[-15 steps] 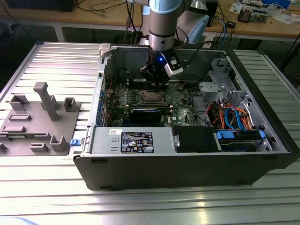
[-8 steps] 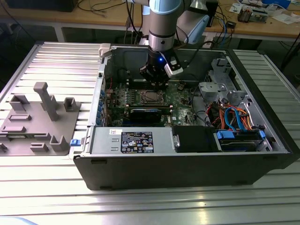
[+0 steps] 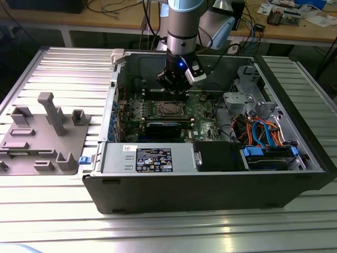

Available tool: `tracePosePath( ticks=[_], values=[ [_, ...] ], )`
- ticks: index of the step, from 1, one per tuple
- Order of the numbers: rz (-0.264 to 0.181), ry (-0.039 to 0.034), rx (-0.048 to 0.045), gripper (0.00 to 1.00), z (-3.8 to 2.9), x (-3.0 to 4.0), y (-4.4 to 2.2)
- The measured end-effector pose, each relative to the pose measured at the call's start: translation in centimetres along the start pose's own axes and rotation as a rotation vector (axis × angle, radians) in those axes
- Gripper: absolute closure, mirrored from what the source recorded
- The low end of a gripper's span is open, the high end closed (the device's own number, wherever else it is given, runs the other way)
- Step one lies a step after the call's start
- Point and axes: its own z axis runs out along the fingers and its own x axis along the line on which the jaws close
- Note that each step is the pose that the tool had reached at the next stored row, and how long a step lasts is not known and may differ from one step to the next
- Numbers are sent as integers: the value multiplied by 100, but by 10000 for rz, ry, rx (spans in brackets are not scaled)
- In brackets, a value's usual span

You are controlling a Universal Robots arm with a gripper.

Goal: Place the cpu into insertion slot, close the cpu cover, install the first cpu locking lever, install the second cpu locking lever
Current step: 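Install the first cpu locking lever, then install the second cpu locking lever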

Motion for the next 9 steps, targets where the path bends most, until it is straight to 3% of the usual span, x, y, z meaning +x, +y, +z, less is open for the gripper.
tracePosePath(
  ticks=[9],
  values=[
    [1,1,21,89,-1,0,-52]
  ],
)
